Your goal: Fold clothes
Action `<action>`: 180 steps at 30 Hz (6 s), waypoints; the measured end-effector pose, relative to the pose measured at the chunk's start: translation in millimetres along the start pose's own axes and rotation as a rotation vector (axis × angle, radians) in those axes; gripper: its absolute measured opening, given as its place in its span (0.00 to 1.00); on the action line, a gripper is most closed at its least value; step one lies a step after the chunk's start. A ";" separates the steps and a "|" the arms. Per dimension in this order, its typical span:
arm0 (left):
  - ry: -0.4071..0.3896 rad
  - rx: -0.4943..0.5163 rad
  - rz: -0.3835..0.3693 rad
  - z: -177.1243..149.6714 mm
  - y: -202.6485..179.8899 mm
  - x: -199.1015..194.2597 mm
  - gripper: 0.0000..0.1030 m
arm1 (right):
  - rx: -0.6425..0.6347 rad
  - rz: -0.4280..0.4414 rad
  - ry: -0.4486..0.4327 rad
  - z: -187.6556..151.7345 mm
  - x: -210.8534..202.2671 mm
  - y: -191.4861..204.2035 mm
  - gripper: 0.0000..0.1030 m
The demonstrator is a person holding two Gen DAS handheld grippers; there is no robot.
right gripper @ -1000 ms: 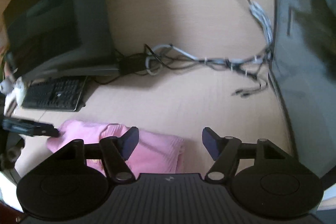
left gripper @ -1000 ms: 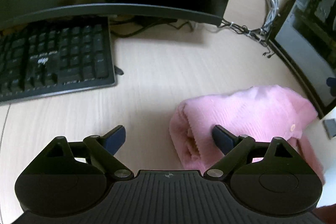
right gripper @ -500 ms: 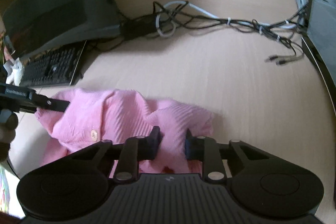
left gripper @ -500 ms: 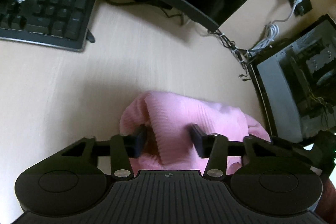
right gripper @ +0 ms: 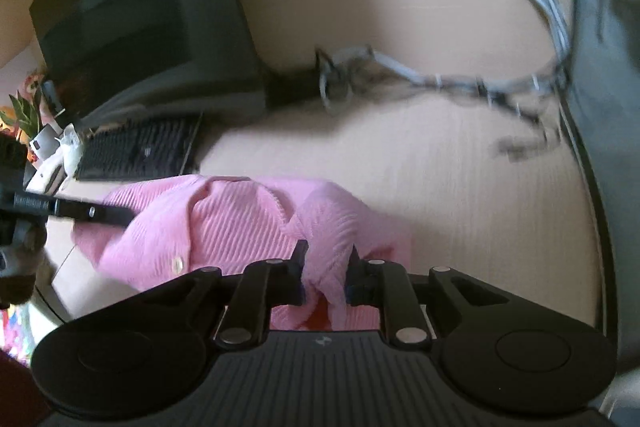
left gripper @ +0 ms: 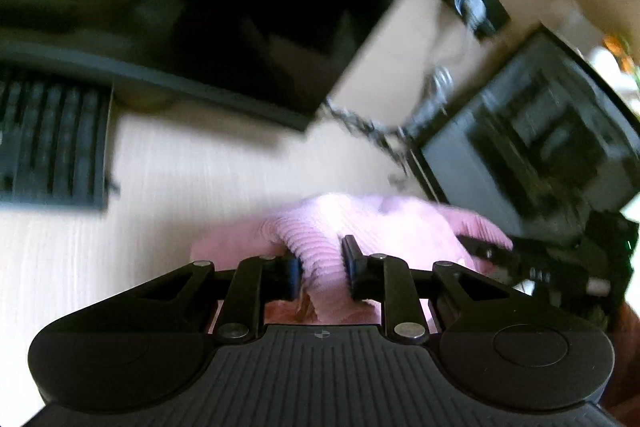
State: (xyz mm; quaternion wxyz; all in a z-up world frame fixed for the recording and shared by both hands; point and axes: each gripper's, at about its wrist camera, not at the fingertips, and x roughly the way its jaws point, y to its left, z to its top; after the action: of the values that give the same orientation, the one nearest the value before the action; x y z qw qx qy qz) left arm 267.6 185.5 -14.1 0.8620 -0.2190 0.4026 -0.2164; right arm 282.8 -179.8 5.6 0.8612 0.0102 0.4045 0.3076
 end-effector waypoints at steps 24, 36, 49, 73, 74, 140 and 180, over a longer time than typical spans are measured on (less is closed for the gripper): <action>0.034 0.053 -0.065 -48.9 -10.4 6.6 0.78 | -0.038 -0.381 -0.012 -52.5 33.3 19.5 1.00; 0.123 0.077 0.009 -52.9 12.4 65.3 0.78 | 0.010 -0.496 0.003 -69.1 52.9 58.4 1.00; 0.045 0.001 0.025 -59.9 -6.1 26.5 0.85 | -0.372 -0.339 -0.020 -83.1 71.7 99.0 1.00; 0.097 0.060 0.104 -110.7 -64.2 47.4 0.92 | -0.172 -0.428 -0.069 -75.8 26.8 8.1 1.00; 0.098 0.063 0.091 -109.6 -66.1 45.2 0.92 | -0.164 -0.415 -0.074 -73.0 23.6 8.2 1.00; 0.097 0.205 0.023 10.3 -50.6 188.4 0.86 | -0.276 -0.478 -0.053 -94.5 47.6 74.2 1.00; 0.074 0.183 0.179 -100.6 -70.0 82.3 0.87 | -0.363 -0.277 -0.010 -95.5 38.7 62.3 1.00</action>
State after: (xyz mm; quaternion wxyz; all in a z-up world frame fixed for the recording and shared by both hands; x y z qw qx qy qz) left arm 222.3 63.1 -83.1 0.8789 -0.0944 0.4305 -0.1823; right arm 202.0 -130.6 -68.7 0.8850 -0.1989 0.3356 0.2542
